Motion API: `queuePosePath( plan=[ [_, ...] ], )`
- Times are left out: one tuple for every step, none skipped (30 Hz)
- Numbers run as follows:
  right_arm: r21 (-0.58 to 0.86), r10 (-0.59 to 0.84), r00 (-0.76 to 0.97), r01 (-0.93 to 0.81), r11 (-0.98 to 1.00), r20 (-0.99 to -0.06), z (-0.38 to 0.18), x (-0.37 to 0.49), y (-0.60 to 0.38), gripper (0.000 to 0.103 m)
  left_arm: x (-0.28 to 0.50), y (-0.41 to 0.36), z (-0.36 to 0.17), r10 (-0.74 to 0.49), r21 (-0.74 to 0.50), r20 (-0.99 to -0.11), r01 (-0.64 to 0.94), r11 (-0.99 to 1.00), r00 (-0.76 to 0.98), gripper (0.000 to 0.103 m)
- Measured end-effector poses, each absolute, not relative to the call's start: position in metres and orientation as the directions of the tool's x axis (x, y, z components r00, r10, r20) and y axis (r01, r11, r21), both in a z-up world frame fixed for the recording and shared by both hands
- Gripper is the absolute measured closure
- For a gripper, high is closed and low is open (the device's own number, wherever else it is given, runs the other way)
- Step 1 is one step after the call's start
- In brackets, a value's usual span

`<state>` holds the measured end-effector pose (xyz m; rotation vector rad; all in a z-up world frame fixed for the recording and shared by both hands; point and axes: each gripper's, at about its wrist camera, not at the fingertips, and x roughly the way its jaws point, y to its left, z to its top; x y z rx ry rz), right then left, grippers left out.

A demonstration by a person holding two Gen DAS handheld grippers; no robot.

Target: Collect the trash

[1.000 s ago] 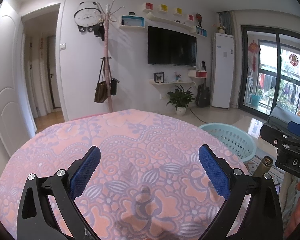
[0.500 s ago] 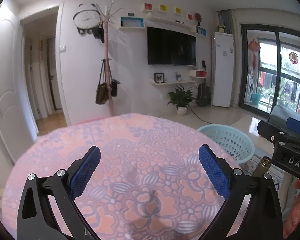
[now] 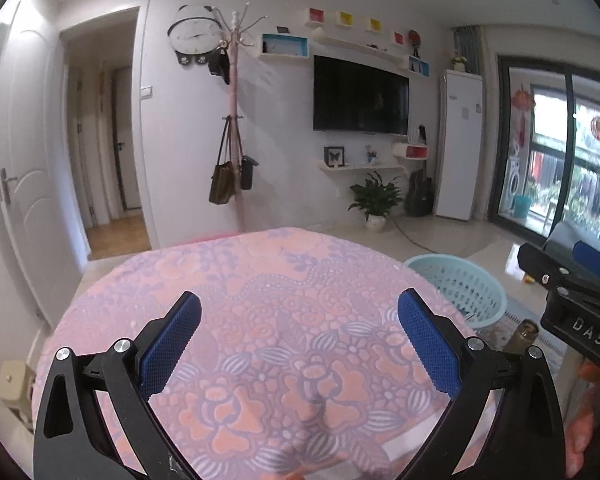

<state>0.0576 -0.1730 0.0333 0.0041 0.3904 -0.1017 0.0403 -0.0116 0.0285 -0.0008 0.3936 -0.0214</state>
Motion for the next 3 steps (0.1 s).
queuePosePath(
  plan=[
    [-0.017, -0.097, 0.920, 0.098, 0.995, -0.380, 0.0339, 0.0564, -0.1727, 0.016, 0.0382, -0.0091, 0.0300, -0.014, -0.005, -0.379, 0.013, 1.000, 0.925, 0.007],
    [-0.017, -0.096, 0.920, 0.097, 0.995, -0.379, 0.0346, 0.0551, -0.1707, 0.016, 0.0365, -0.0064, 0.0319, -0.009, -0.005, -0.374, 0.007, 1.000, 0.927, 0.007],
    [-0.017, -0.095, 0.921, 0.096, 0.995, -0.378, 0.0352, 0.0545, -0.1696, 0.016, 0.0327, -0.0040, 0.0344, -0.006, -0.006, -0.365, 0.004, 1.000, 0.931, 0.007]
  ],
)
